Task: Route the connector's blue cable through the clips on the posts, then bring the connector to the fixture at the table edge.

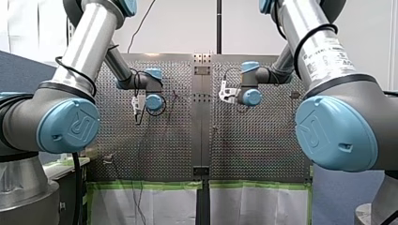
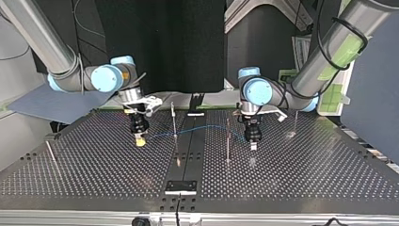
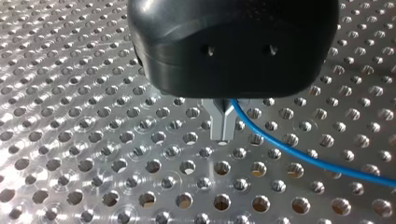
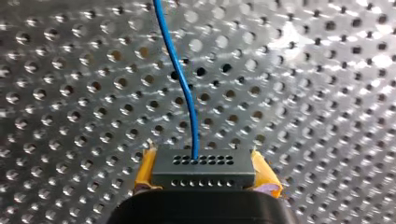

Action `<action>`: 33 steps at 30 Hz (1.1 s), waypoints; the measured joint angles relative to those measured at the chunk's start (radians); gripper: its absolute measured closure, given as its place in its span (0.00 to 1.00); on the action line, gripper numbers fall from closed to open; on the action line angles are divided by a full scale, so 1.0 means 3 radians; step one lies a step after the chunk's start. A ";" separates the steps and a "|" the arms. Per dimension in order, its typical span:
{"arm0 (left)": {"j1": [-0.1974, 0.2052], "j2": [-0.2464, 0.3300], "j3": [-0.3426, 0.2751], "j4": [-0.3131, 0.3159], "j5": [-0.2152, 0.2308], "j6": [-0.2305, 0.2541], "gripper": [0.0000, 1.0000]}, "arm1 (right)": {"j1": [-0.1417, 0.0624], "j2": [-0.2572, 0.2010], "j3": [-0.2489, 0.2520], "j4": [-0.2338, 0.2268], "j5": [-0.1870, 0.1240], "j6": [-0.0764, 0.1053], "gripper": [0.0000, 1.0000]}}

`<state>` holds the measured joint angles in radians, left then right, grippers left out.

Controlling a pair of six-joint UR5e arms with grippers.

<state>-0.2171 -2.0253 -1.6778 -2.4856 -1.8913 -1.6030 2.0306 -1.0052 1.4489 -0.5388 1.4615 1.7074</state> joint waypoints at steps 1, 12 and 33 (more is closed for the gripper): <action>0.0000 0.0000 0.0000 0.0001 -0.0001 0.0000 1.00 | 0.0000 0.0017 -0.0015 0.0016 -0.0006 -0.0003 0.84; 0.0001 0.0000 0.0000 0.0024 -0.0011 0.0000 0.96 | -0.0004 0.0052 -0.0065 0.0058 -0.0009 -0.0009 0.84; 0.0054 0.0026 -0.0001 -0.0181 0.0224 0.0016 0.00 | -0.0003 0.0057 -0.0087 0.0111 -0.0004 -0.0026 0.84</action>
<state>-0.2009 -2.0175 -1.6780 -2.5400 -1.8241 -1.5981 2.0298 -0.9881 1.4228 -0.5055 1.4604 1.6995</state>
